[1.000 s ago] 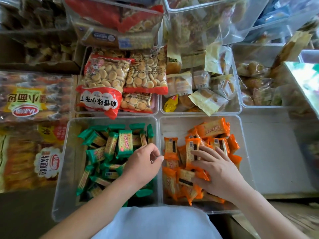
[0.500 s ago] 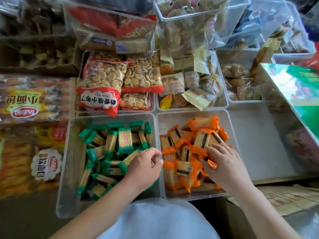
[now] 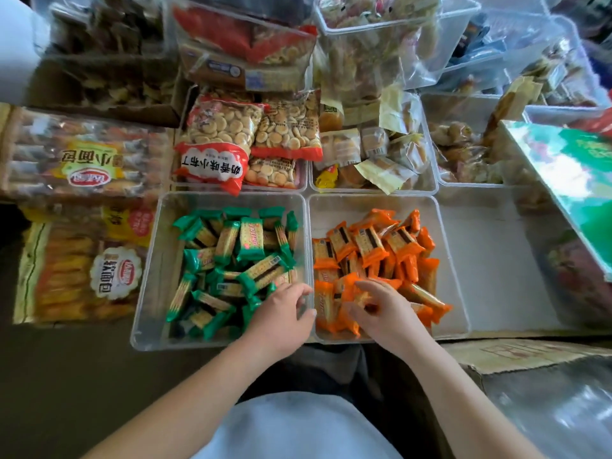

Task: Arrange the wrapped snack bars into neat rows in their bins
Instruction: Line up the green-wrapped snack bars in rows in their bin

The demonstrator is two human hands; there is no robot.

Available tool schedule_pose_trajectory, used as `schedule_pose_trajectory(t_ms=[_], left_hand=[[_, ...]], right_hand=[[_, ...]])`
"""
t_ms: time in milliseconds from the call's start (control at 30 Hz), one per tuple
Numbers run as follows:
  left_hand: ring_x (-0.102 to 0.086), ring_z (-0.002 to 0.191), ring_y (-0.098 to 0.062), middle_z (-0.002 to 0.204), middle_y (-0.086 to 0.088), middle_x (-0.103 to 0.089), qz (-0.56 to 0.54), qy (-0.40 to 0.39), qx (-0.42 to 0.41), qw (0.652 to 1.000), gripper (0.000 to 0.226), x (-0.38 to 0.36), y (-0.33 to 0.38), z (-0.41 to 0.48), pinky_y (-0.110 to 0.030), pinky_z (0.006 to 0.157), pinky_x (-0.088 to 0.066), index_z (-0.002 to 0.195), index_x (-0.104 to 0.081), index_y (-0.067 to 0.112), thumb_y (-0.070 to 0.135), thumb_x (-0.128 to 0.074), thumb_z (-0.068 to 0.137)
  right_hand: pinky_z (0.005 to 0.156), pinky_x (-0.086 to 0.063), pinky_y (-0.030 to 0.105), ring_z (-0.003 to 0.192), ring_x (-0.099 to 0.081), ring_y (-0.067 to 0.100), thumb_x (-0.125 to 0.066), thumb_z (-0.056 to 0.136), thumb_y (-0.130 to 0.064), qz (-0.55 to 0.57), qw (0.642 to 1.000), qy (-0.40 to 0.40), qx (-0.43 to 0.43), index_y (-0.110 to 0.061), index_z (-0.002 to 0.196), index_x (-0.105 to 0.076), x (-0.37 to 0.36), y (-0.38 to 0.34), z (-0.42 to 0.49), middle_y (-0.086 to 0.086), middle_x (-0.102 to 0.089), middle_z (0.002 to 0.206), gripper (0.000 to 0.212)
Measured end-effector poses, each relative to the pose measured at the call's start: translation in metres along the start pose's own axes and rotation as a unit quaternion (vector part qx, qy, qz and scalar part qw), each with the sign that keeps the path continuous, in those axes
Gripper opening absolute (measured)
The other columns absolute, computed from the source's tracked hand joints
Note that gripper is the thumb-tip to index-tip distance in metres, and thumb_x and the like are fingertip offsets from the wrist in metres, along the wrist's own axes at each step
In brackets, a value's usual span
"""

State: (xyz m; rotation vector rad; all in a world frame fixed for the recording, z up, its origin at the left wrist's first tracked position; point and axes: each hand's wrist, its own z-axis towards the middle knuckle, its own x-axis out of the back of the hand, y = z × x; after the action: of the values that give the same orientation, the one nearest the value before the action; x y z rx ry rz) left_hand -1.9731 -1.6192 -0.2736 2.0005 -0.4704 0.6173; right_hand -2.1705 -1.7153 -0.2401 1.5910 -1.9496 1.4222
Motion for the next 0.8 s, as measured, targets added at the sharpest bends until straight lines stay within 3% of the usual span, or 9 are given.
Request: schedule_pose_trajectory(t_ms=[67, 133, 200, 333, 400, 500, 567, 667, 800], left_hand=[[-0.058, 0.100, -0.008, 0.115, 0.012, -0.058, -0.011, 0.017, 0.018, 1.000, 0.036, -0.005, -0.002, -0.017, -0.028, 0.092, -0.051, 0.131, -0.061, 0.029, 0.032, -0.067, 0.096], [-0.058, 0.107, -0.007, 0.122, 0.013, -0.058, -0.020, 0.028, 0.035, 0.999, 0.038, -0.006, -0.006, -0.029, -0.029, 0.096, -0.051, 0.135, -0.059, 0.031, 0.033, -0.067, 0.097], [-0.057, 0.111, -0.006, 0.126, 0.014, -0.057, -0.020, 0.036, 0.044, 0.998, 0.039, -0.002, -0.011, -0.038, -0.031, 0.099, -0.050, 0.136, -0.058, 0.032, 0.034, -0.065, 0.098], [-0.058, 0.114, -0.006, 0.129, 0.014, -0.058, -0.019, 0.049, 0.039, 0.998, 0.040, 0.018, -0.027, -0.054, -0.031, 0.100, -0.050, 0.137, -0.058, 0.033, 0.034, -0.065, 0.098], [-0.058, 0.115, -0.005, 0.129, 0.015, -0.059, -0.024, 0.052, 0.031, 0.998, 0.040, 0.033, -0.040, -0.059, -0.030, 0.099, -0.050, 0.138, -0.058, 0.033, 0.034, -0.065, 0.098], [-0.058, 0.113, -0.004, 0.125, 0.014, -0.060, -0.025, 0.063, 0.002, 0.998, 0.040, 0.060, -0.065, -0.054, -0.027, 0.097, -0.050, 0.138, -0.059, 0.031, 0.033, -0.065, 0.099], [-0.060, 0.109, -0.004, 0.122, 0.013, -0.062, -0.033, 0.060, -0.020, 0.997, 0.037, 0.078, -0.083, -0.047, -0.025, 0.094, -0.050, 0.136, -0.061, 0.030, 0.032, -0.066, 0.099], [-0.062, 0.102, -0.003, 0.117, 0.012, -0.064, -0.027, 0.046, -0.052, 0.997, 0.033, 0.104, -0.109, -0.045, -0.027, 0.092, -0.054, 0.131, -0.065, 0.029, 0.030, -0.067, 0.098], [-0.060, 0.103, -0.005, 0.118, 0.015, -0.061, -0.006, 0.025, -0.062, 0.998, 0.031, 0.142, -0.141, -0.048, -0.026, 0.092, -0.053, 0.130, -0.064, 0.032, 0.032, -0.063, 0.099]], right_hand=[[0.098, -0.055, 0.031, 0.130, -0.057, 0.015, -0.068, 0.094, -0.051, 0.018, 1.000, -0.001, 0.006, -0.035, 0.145, -0.053, -0.003, 0.000, -0.007, -0.017, -0.050, 0.138, 0.055], [0.089, -0.056, 0.033, 0.124, -0.061, 0.020, -0.060, 0.095, -0.059, -0.125, 0.991, 0.031, -0.017, -0.036, 0.144, -0.050, -0.006, 0.002, -0.011, -0.013, -0.054, 0.138, 0.056], [0.087, -0.058, 0.039, 0.110, -0.066, 0.023, -0.053, 0.094, -0.064, -0.233, 0.971, 0.012, -0.048, -0.034, 0.128, -0.058, -0.010, 0.004, -0.011, -0.008, -0.066, 0.124, 0.046], [0.077, -0.057, 0.029, 0.087, -0.065, 0.015, -0.059, 0.097, -0.056, -0.078, 0.992, -0.075, -0.067, -0.024, 0.120, -0.068, -0.019, -0.015, -0.009, -0.007, -0.067, 0.099, 0.040], [0.072, -0.055, 0.029, 0.088, -0.064, 0.015, -0.057, 0.097, -0.057, -0.078, 0.994, -0.040, -0.058, -0.026, 0.126, -0.067, -0.024, -0.033, -0.012, -0.007, -0.070, 0.106, 0.043], [0.068, -0.054, 0.031, 0.100, -0.066, 0.017, -0.050, 0.100, -0.056, -0.157, 0.984, 0.079, -0.031, -0.032, 0.132, -0.063, -0.040, -0.071, -0.018, -0.008, -0.070, 0.115, 0.043], [0.068, -0.052, 0.029, 0.103, -0.065, 0.013, -0.052, 0.100, -0.055, -0.121, 0.986, 0.118, 0.004, -0.034, 0.129, -0.065, -0.061, -0.106, -0.020, -0.012, -0.069, 0.115, 0.039], [0.078, -0.059, 0.033, 0.097, -0.068, 0.008, -0.057, 0.096, -0.056, -0.043, 0.992, 0.113, 0.030, -0.034, 0.126, -0.069, -0.105, -0.154, -0.017, -0.015, -0.072, 0.110, 0.040], [0.086, -0.059, 0.033, 0.099, -0.069, 0.010, -0.059, 0.097, -0.051, 0.001, 0.997, 0.080, -0.006, -0.030, 0.127, -0.071, -0.147, -0.192, -0.005, -0.011, -0.074, 0.114, 0.038]])
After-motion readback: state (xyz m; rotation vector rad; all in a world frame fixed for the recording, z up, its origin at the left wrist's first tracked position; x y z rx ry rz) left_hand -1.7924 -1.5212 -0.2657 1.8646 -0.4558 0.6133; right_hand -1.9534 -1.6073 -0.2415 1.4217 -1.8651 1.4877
